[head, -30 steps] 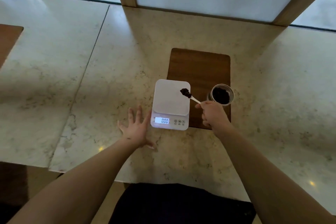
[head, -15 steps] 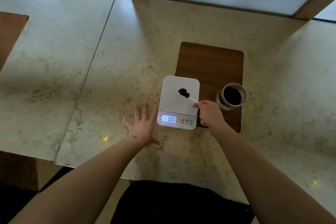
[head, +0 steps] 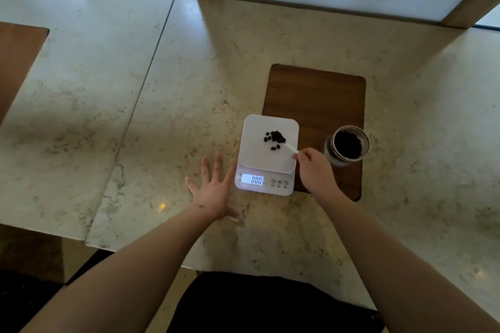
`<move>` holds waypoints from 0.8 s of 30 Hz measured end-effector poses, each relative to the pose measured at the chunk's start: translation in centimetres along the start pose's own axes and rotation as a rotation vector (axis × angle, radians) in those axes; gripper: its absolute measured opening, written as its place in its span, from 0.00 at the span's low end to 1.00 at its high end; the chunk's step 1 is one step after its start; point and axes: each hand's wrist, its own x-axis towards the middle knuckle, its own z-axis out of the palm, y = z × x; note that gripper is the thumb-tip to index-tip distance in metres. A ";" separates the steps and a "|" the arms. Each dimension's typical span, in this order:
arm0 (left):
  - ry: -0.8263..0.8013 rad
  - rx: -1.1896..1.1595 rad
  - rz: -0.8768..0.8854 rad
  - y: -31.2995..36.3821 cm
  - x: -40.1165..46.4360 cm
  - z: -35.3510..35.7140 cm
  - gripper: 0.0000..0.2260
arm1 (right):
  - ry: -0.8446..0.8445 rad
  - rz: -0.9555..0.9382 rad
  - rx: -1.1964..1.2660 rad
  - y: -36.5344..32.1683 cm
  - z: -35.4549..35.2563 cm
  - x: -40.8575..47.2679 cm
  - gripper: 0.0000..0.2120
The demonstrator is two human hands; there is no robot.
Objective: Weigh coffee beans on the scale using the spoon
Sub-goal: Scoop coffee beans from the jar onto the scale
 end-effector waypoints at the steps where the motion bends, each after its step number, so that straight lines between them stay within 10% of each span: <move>1: -0.002 -0.002 -0.001 0.0 -0.1 0.0 0.70 | 0.004 -0.038 -0.029 0.2 0.1 -0.1 0.12; 14: -0.009 0.001 -0.006 -0.2 0.4 0.3 0.71 | 0.161 -0.443 -0.752 -1.4 -0.5 -2.4 0.03; 24: -0.024 0.033 -0.024 -0.1 0.5 0.1 0.71 | 0.220 -0.454 -0.659 -2.3 -1.0 -3.1 0.03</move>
